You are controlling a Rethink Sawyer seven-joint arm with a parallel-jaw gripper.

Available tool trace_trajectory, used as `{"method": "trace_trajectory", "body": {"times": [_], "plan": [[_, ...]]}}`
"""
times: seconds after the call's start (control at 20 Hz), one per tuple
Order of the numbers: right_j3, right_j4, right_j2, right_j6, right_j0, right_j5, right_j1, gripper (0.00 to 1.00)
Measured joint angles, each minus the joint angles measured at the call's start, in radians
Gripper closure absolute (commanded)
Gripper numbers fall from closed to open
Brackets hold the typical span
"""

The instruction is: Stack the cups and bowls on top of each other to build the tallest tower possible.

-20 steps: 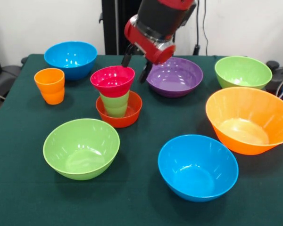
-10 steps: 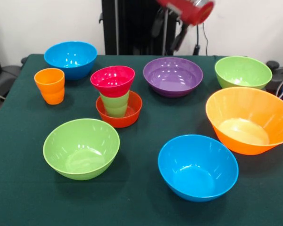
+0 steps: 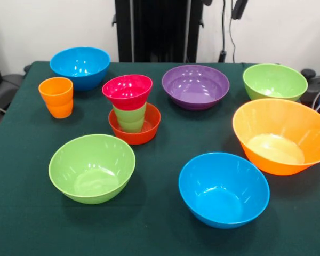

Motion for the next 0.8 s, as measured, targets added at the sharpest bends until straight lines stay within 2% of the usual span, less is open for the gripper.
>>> {"method": "trace_trajectory", "body": {"times": [0.3, 0.55, 0.8], "plan": [[0.081, 0.0, 0.128, 0.0, -0.122, -0.304, -0.061, 0.0], [0.134, -0.003, 0.201, 0.0, -0.206, -0.463, -0.071, 0.0], [0.182, -0.046, 0.261, 0.0, -0.268, -0.548, -0.077, 0.0]]}}
